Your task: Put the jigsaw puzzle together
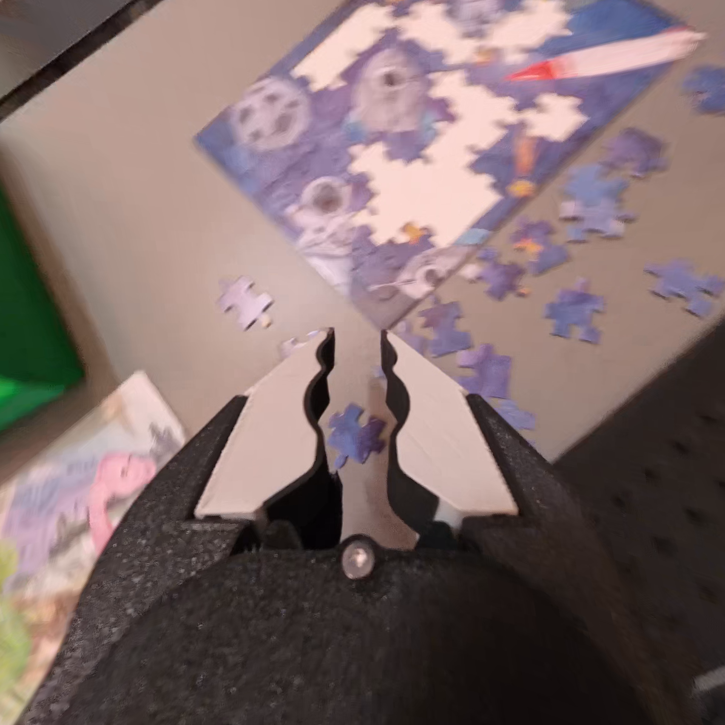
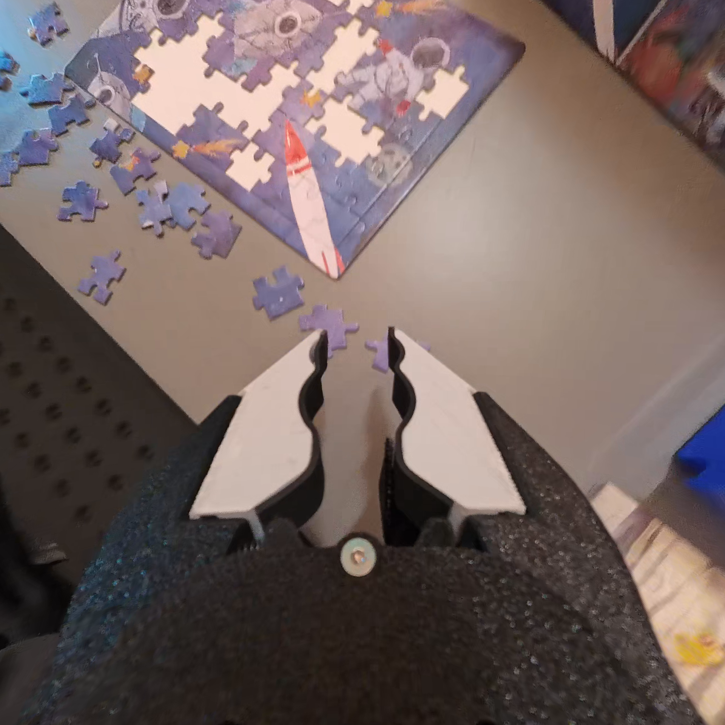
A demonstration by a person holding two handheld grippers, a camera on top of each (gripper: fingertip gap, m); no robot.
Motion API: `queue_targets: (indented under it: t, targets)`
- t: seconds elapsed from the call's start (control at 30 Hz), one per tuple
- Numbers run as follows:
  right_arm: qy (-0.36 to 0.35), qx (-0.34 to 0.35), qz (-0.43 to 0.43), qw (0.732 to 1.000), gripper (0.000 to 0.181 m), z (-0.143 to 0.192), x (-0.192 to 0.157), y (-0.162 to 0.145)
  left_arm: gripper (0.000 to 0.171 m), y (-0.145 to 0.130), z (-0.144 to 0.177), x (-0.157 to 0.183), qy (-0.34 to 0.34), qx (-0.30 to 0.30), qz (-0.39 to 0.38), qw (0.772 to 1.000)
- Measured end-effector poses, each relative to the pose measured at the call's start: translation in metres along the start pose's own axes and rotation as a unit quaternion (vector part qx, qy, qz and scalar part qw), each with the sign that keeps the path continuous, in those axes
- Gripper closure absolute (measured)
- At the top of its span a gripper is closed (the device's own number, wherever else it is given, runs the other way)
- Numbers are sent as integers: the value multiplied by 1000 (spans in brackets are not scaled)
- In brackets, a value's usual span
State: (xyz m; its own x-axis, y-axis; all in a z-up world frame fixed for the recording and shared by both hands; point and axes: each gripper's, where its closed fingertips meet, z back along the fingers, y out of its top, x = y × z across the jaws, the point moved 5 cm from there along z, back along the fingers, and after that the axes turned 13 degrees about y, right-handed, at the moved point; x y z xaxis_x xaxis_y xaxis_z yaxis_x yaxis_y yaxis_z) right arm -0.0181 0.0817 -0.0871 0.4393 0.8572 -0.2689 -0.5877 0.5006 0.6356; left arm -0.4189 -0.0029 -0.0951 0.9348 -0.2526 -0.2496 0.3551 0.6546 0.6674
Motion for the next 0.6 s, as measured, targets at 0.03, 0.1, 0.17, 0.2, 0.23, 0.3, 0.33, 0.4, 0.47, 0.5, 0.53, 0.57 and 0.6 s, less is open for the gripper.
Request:
queue_targets:
  t: [0.03, 0.1, 0.17, 0.2, 0.23, 0.3, 0.33, 0.4, 0.47, 0.5, 0.53, 0.57, 0.6]
  targets:
    - [0, 3, -6, 1000, 151, 2, -3, -10, 148, -5, -2, -6, 12, 4, 43, 999]
    - [-11, -2, -8, 1000, 149, 2, -11, -22, 148, -9, 2, -6, -15, 27, 120, 992]
    - [8, 10, 6, 1000, 148, -8, -30, -22, 148, -10, 10, -3, -45, 42, 139, 988]
    - [32, 13, 16, 999, 148, -16, -43, -18, 148, -12, 14, -3, -48, 42, 127, 990]
    - [53, 13, 28, 998, 148, -25, -56, -12, 148, -13, 16, -6, -46, 42, 113, 992]
    - [92, 18, 59, 994, 148, -49, -81, 8, 147, -17, 19, -5, -63, 34, 80, 994]
    - [115, 24, 78, 990, 148, -62, -95, 18, 146, -19, 20, -4, -72, 36, 67, 994]
    - [143, 20, 105, 984, 148, -90, -117, 32, 146, -23, 20, -4, -79, 39, 55, 995]
    - [129, 1, 126, 984, 148, -115, -127, 42, 146, -28, 19, -7, -75, 32, 49, 996]
    - [118, -3, 140, 983, 148, -126, -131, 48, 146, -29, 19, -10, -68, 30, 49, 996]
    - [109, -2, 154, 982, 148, -135, -135, 55, 146, -29, 20, -12, -64, 30, 50, 996]
    - [101, -1, 166, 981, 148, -143, -137, 62, 146, -28, 21, -13, -64, 33, 51, 996]
    - [98, -4, 170, 981, 148, -150, -137, 66, 146, -28, 22, -12, -68, 37, 51, 996]
